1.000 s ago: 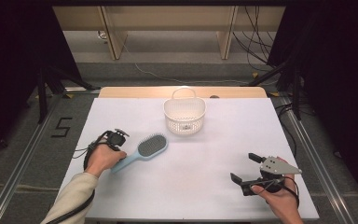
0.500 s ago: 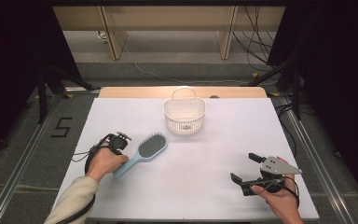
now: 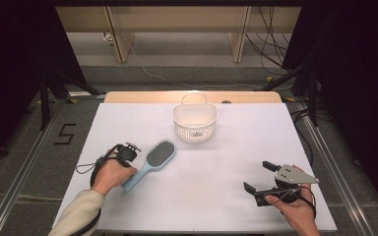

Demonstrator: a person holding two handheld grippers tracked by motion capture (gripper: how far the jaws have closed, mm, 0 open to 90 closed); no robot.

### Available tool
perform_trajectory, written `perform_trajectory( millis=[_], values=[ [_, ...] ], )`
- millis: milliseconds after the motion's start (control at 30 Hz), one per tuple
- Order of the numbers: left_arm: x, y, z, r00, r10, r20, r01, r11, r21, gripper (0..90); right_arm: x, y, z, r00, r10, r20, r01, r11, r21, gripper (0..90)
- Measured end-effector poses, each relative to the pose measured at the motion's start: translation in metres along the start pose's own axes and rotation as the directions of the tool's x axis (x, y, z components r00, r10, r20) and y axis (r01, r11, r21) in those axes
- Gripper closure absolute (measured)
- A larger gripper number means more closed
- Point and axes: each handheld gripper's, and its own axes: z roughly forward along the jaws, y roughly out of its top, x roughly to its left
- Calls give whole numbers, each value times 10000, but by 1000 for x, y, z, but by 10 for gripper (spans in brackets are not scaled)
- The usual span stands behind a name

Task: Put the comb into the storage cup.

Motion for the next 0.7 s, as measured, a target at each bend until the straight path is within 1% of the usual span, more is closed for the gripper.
perform_trajectory(
  millis=[267, 700],
  values=[
    [-8, -1, -1, 9994, 330, -129, -329, 9994, 96, 899, 0, 0, 0, 10000, 10, -16, -10, 10000, -32, 3],
    [-9, -2, -1, 9996, 266, -50, -266, 9996, 93, 899, 0, 0, 0, 10000, -4, -36, 4, 10000, -13, 3]
  ],
)
